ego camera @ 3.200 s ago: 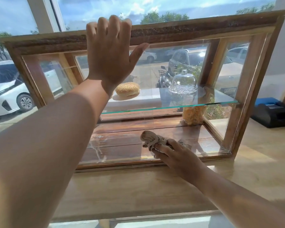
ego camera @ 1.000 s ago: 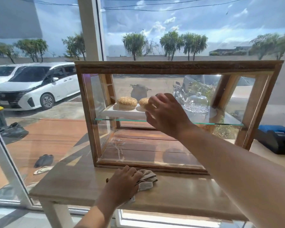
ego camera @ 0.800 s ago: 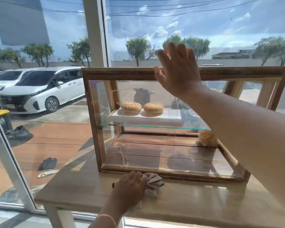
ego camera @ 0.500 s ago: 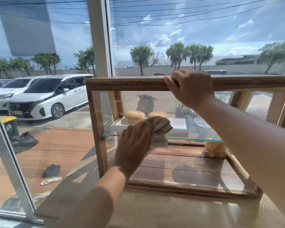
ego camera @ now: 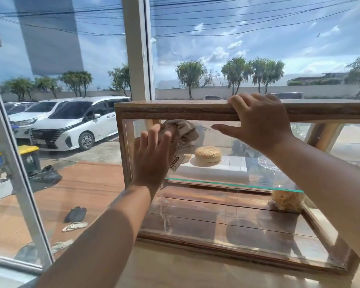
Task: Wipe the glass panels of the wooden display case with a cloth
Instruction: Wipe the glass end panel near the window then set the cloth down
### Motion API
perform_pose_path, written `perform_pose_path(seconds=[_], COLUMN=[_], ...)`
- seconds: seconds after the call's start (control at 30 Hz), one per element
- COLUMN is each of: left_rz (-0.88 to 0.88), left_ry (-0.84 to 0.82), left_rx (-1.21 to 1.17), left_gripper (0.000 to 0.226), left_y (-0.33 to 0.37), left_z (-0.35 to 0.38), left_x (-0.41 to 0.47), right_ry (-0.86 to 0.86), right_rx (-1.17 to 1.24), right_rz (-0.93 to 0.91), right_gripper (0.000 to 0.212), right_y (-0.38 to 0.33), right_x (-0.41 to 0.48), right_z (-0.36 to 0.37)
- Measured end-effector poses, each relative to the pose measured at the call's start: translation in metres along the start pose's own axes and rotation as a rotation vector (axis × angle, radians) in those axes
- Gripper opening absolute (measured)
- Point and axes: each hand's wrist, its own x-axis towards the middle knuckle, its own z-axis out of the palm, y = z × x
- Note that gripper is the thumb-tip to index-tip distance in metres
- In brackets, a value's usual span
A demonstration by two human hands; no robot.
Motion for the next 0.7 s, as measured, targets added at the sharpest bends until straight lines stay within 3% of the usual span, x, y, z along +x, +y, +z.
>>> perform_pose_path(seconds=[0.1, 0.17, 0.23, 0.33, 0.4, 0.5, 0.7], left_rz=[-0.264, -0.347, -0.197, 0.233, 0.313, 0.215, -0.309], left_ry=[-0.056, -0.066, -0.039, -0.046, -0.044, -0.027, -0.109], left_rx=[-0.037, -0.092, -0.113, -0.155, -0.179, -0.134, -0.044], left_gripper=[0.030, 0.035, 0.035, 0.034, 0.028, 0.026, 0.035], left_y=[-0.020, -0.009, 0.013, 0.054, 0.067, 0.040, -0.035], left_z=[-0.004, -0.007, -0.006, -0.002, 0.000, 0.000, -0.010], left_x=[-0.011, -0.010, -0.005, 0.004, 0.010, 0.005, -0.022], right_ry=[0.014, 0.023, 0.026, 0.041, 0.032, 0.012, 0.012], right_rx=[-0.017, -0.016, -0.011, 0.007, 0.015, 0.005, -0.016], right_rz=[-0.003, 0.004, 0.010, 0.024, 0.030, 0.038, 0.036], right_gripper=[0.065, 0.064, 0.064, 0.064, 0.066, 0.068, 0.066], right_y=[0.000, -0.001, -0.002, -0.003, -0.003, -0.002, -0.004], right_x=[-0.001, -0.001, -0.001, -0.001, 0.000, -0.001, -0.002], right_z=[0.001, 0.001, 0.000, 0.000, 0.000, 0.001, 0.001])
